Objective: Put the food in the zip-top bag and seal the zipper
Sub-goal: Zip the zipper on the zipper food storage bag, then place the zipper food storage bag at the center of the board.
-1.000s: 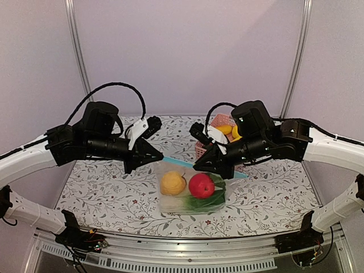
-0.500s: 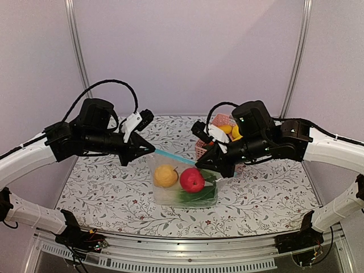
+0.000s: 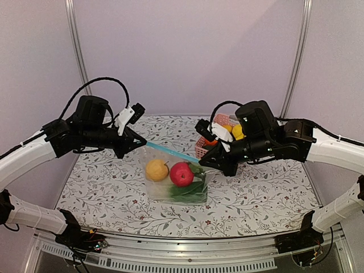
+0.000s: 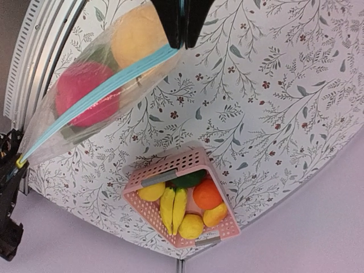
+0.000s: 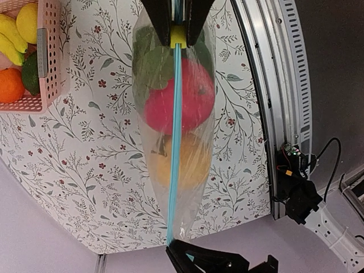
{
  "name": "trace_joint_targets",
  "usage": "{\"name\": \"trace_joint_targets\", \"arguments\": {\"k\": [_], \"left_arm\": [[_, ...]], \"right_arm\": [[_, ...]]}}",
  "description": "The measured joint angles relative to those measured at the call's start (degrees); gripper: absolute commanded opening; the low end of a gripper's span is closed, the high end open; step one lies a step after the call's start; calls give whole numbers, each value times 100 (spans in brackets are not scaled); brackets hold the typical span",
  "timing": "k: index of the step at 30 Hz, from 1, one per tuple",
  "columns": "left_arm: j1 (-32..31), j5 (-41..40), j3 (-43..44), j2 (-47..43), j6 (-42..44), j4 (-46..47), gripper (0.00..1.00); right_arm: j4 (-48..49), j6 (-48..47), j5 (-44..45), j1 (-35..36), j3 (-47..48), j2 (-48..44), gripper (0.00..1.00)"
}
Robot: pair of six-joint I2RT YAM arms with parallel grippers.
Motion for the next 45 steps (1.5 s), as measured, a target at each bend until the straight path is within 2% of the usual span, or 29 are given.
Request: {"name": "trace_joint_targets", "arguments": {"k": [11, 20, 21, 22, 24, 26, 30, 37, 45], "left_arm": [[511, -103, 0, 20, -142, -136, 0], [610, 28, 0, 57, -229, -131, 0], [619, 55, 0, 57, -229, -131, 0], [629, 101, 0, 57, -232, -131, 0], [656, 188, 0, 57, -234, -127, 0], [710, 195, 0, 57, -254, -133, 0], [876, 90, 0, 57, -317, -129, 0], [984, -365, 0, 72, -651, -184, 0], [1561, -1014, -57, 249, -1480, -210, 0]], "right_arm": [[-79, 129, 232, -24, -155, -140, 0], [-35, 173, 293, -39, -179, -177, 0], [-33, 177, 293, -39, -179, -177, 3], [-37, 184, 293, -39, -179, -177, 12], [-42, 199, 295, -39, -179, -177, 38], [-131, 291, 302, -42, -173, -181, 56], [-378, 444, 348, -55, -31, -170, 79], [-505, 887, 1185, -136, 225, -170, 97], [-579, 1384, 2087, -546, 153, -170, 99]]}}
